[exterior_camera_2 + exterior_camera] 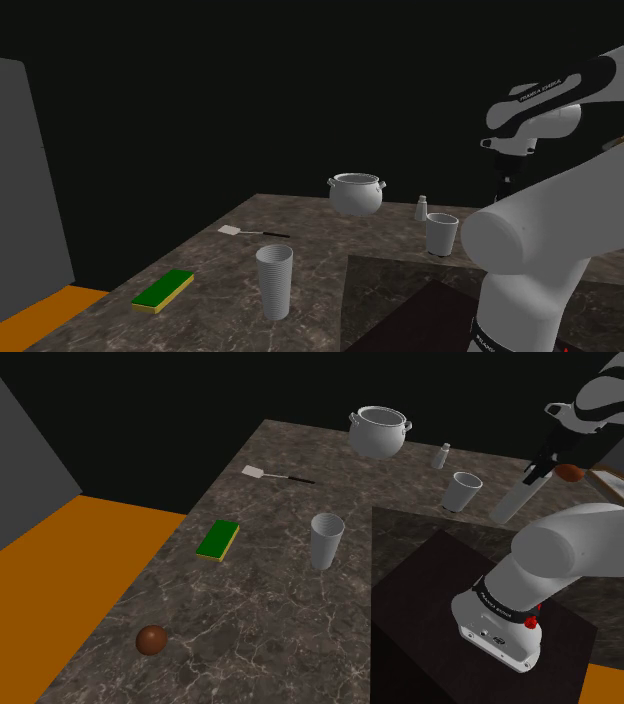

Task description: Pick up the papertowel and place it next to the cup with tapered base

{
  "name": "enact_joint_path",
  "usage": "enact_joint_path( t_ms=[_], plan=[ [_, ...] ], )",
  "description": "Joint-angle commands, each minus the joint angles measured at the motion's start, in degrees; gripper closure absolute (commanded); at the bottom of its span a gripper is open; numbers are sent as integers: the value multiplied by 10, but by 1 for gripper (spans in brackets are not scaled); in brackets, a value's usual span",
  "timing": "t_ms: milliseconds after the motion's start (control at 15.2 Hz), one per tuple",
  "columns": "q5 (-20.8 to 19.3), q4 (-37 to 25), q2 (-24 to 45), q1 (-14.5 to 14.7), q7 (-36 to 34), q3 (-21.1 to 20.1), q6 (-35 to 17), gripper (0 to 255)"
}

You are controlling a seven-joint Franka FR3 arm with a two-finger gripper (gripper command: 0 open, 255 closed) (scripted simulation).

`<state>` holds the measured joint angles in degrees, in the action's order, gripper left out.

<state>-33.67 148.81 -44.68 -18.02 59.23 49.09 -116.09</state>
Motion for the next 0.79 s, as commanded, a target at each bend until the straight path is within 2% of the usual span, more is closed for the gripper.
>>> enact_joint_path(
  t_ms=[0, 66, 396, 594, 726],
  plan=[
    [0, 0, 0, 0, 0, 0, 0, 255],
    [0, 0, 0, 0, 0, 0, 0, 0],
    [0, 0, 0, 0, 0, 0, 0, 0],
    [22, -38, -23, -4, 4, -37, 63, 0],
    [27, -49, -27, -4, 6, -45, 79, 0]
  ],
)
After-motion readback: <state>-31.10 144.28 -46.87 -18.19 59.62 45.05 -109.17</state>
